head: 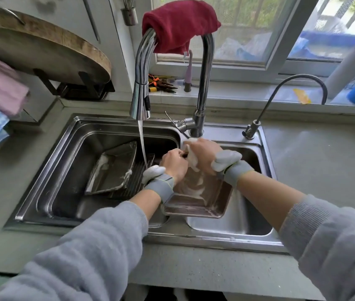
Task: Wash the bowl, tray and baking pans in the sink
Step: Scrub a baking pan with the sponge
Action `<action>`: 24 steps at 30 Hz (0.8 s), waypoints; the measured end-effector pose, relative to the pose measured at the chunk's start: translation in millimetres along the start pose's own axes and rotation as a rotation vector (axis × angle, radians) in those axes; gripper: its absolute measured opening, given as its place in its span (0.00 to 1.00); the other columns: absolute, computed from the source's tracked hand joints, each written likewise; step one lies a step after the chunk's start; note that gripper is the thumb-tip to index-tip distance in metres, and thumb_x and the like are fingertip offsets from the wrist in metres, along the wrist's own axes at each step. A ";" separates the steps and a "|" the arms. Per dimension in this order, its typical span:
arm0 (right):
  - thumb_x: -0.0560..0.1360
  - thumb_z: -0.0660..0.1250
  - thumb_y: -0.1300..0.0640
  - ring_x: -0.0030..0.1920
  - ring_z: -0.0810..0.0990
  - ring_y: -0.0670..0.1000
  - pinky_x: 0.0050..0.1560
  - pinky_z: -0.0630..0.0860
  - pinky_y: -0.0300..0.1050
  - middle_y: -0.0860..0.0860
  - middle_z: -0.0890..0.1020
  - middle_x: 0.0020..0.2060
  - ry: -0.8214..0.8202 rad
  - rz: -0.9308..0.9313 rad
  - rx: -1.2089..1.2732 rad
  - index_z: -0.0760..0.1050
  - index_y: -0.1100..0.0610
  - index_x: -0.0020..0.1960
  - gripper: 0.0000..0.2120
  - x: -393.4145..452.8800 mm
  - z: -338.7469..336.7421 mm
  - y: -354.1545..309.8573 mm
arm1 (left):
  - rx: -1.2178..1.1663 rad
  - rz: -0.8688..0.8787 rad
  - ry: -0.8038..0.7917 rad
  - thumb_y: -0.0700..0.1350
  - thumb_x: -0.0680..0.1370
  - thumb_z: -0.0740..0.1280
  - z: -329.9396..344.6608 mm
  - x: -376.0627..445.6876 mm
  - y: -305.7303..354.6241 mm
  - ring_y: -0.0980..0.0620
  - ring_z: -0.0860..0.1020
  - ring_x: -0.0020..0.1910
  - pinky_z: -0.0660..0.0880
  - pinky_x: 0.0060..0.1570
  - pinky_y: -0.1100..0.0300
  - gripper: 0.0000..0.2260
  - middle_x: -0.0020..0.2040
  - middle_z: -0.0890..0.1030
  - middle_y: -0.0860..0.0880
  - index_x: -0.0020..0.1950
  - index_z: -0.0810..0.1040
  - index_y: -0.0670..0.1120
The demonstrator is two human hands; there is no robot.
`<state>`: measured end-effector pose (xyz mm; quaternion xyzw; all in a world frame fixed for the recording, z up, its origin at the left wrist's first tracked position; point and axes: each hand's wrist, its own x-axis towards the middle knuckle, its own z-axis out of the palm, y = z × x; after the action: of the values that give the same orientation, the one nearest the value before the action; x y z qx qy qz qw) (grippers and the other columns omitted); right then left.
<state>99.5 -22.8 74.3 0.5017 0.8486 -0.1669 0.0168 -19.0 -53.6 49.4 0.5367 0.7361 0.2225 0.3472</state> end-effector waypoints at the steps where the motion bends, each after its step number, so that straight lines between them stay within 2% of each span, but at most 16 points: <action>1: 0.65 0.69 0.59 0.41 0.78 0.57 0.39 0.75 0.48 0.52 0.78 0.41 -0.001 0.041 0.049 0.69 0.51 0.40 0.10 -3.1 -4.4 3.8 | -0.018 -0.001 0.001 0.42 0.75 0.60 -5.4 2.5 -2.6 0.39 0.77 0.56 0.72 0.52 0.54 0.12 0.53 0.82 0.40 0.53 0.82 0.44; 2: 0.66 0.70 0.57 0.41 0.79 0.57 0.40 0.75 0.47 0.51 0.79 0.40 -0.003 0.110 0.067 0.70 0.50 0.38 0.09 -8.4 -8.1 11.7 | -0.046 0.004 0.010 0.41 0.73 0.60 -12.2 7.1 -6.4 0.39 0.77 0.55 0.73 0.50 0.55 0.13 0.51 0.82 0.40 0.51 0.82 0.43; 4: 0.69 0.71 0.54 0.44 0.79 0.59 0.40 0.73 0.44 0.53 0.79 0.42 -0.025 0.214 0.005 0.73 0.54 0.43 0.08 -16.5 -8.6 28.9 | -0.074 -0.010 0.027 0.38 0.71 0.59 -22.9 15.3 -13.5 0.38 0.77 0.52 0.71 0.46 0.55 0.12 0.48 0.82 0.38 0.47 0.82 0.40; 7: 0.70 0.70 0.57 0.45 0.78 0.58 0.39 0.68 0.45 0.53 0.76 0.42 0.020 0.130 0.035 0.71 0.56 0.46 0.08 -11.9 -7.6 10.3 | -0.027 -0.006 -0.037 0.40 0.75 0.60 -19.3 15.0 -2.7 0.38 0.77 0.50 0.70 0.44 0.55 0.10 0.48 0.81 0.39 0.47 0.80 0.39; 10: 0.72 0.66 0.59 0.46 0.78 0.57 0.43 0.72 0.49 0.53 0.77 0.44 0.084 0.046 0.105 0.72 0.57 0.49 0.06 -4.8 -5.9 -5.9 | -0.060 -0.030 -0.101 0.45 0.73 0.59 -13.4 16.4 -7.6 0.38 0.77 0.53 0.71 0.46 0.55 0.15 0.50 0.82 0.39 0.48 0.82 0.40; 12: 0.73 0.65 0.57 0.51 0.77 0.57 0.49 0.70 0.48 0.52 0.79 0.49 0.101 0.075 -0.004 0.75 0.56 0.53 0.09 -11.1 -4.9 14.7 | -0.151 -0.103 -0.094 0.43 0.73 0.58 -19.1 23.9 -21.4 0.37 0.77 0.57 0.73 0.53 0.53 0.17 0.55 0.81 0.37 0.55 0.81 0.39; 13: 0.73 0.65 0.56 0.53 0.75 0.56 0.52 0.69 0.48 0.51 0.80 0.51 0.134 0.092 -0.053 0.76 0.55 0.54 0.10 -17.3 -3.2 27.5 | -0.181 -0.147 -0.072 0.41 0.75 0.59 -22.3 24.4 -29.7 0.36 0.76 0.59 0.73 0.53 0.52 0.16 0.57 0.79 0.35 0.58 0.80 0.37; 16: 0.70 0.70 0.57 0.55 0.70 0.55 0.52 0.66 0.46 0.51 0.77 0.55 0.250 0.088 -0.035 0.79 0.52 0.54 0.13 -36.7 1.2 44.1 | -0.275 -0.273 -0.018 0.38 0.78 0.59 -21.4 25.0 -57.3 0.34 0.74 0.60 0.69 0.48 0.49 0.14 0.60 0.76 0.31 0.56 0.77 0.30; 17: 0.70 0.71 0.57 0.55 0.70 0.55 0.52 0.65 0.45 0.51 0.76 0.55 0.230 0.077 -0.007 0.80 0.52 0.55 0.14 -40.0 9.5 43.6 | -0.310 -0.301 -0.013 0.39 0.78 0.59 -18.6 21.7 -65.0 0.35 0.74 0.60 0.69 0.47 0.51 0.14 0.58 0.77 0.31 0.54 0.77 0.30; 19: 0.73 0.66 0.54 0.57 0.71 0.55 0.54 0.68 0.48 0.52 0.75 0.55 0.163 0.106 0.051 0.79 0.53 0.55 0.12 -48.6 25.1 32.5 | -0.384 -0.308 -0.012 0.38 0.77 0.60 -12.1 11.1 -73.2 0.39 0.77 0.55 0.67 0.47 0.56 0.11 0.52 0.80 0.34 0.49 0.81 0.35; 22: 0.73 0.54 0.49 0.55 0.76 0.60 0.55 0.72 0.52 0.57 0.78 0.53 0.084 0.155 0.187 0.78 0.58 0.55 0.21 -53.7 56.4 5.9 | -0.523 -0.289 -0.055 0.38 0.75 0.65 2.9 2.6 -75.3 0.47 0.78 0.50 0.74 0.54 0.55 0.06 0.46 0.81 0.44 0.45 0.81 0.46; 24: 0.76 0.58 0.54 0.64 0.72 0.61 0.64 0.67 0.47 0.61 0.74 0.63 -0.017 0.134 0.356 0.73 0.62 0.65 0.21 -56.3 74.8 -24.9 | -0.557 -0.285 -0.048 0.44 0.74 0.69 11.2 -1.8 -71.0 0.48 0.80 0.46 0.76 0.55 0.53 0.02 0.44 0.83 0.46 0.42 0.81 0.48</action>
<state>95.6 -103.8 21.4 0.5507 0.7702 -0.3172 -0.0539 -55.4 -78.9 -7.2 0.3176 0.7063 0.3520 0.5257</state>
